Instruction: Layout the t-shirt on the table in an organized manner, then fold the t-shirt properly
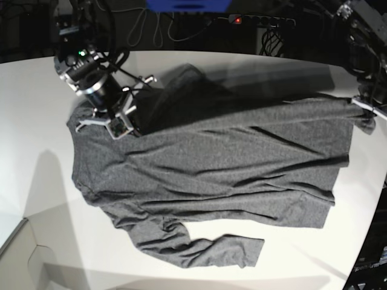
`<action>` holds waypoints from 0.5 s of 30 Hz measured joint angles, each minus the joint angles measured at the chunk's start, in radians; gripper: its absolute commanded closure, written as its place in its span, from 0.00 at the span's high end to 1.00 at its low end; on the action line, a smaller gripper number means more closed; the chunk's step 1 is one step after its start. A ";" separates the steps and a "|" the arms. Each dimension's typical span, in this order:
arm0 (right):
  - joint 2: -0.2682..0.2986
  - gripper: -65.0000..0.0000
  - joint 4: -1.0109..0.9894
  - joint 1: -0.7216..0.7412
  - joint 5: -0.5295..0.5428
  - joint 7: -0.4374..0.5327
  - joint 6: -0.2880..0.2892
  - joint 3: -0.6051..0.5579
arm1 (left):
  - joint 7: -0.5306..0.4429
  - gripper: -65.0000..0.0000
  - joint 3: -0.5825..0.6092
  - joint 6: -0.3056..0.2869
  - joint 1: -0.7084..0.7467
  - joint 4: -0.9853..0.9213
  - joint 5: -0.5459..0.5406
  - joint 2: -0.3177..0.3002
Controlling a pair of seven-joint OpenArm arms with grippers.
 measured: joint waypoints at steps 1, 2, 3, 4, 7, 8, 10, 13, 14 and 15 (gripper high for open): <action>-0.003 0.00 -0.005 0.006 0.000 0.000 0.000 0.000 | 0.000 0.00 0.000 0.000 -0.006 -0.006 -0.001 0.001; -0.009 0.00 -0.011 0.012 -0.002 0.000 0.000 0.000 | 0.000 0.00 0.000 0.000 -0.009 -0.012 -0.001 0.001; -0.011 0.00 -0.022 0.018 -0.002 -0.001 0.000 0.000 | 0.000 0.00 -0.001 0.000 -0.014 -0.021 0.000 0.000; -0.011 0.00 -0.030 0.025 -0.001 -0.001 0.000 -0.003 | 0.001 0.00 -0.003 0.000 -0.016 -0.033 0.000 0.000; -0.011 0.00 -0.050 0.056 -0.001 -0.004 0.001 -0.003 | 0.001 0.00 -0.003 0.000 -0.021 -0.060 0.003 -0.002; -0.010 0.00 -0.057 0.069 0.000 -0.003 0.000 -0.003 | 0.001 0.00 -0.003 0.001 -0.021 -0.061 0.003 -0.002; -0.010 0.00 -0.074 0.090 0.000 0.002 0.000 -0.003 | 0.001 0.00 -0.004 0.001 -0.021 -0.061 0.003 -0.002; -0.010 0.00 -0.111 0.115 0.000 -0.003 0.000 -0.004 | 0.001 0.00 -0.003 0.003 -0.021 -0.061 0.002 -0.002; -0.010 0.00 -0.118 0.123 0.000 -0.003 0.002 -0.004 | 0.001 0.00 -0.003 0.003 -0.021 -0.061 0.001 -0.002; -0.011 0.00 -0.124 0.130 0.001 -0.002 0.002 -0.004 | 0.001 0.00 -0.003 0.003 -0.021 -0.061 0.001 -0.002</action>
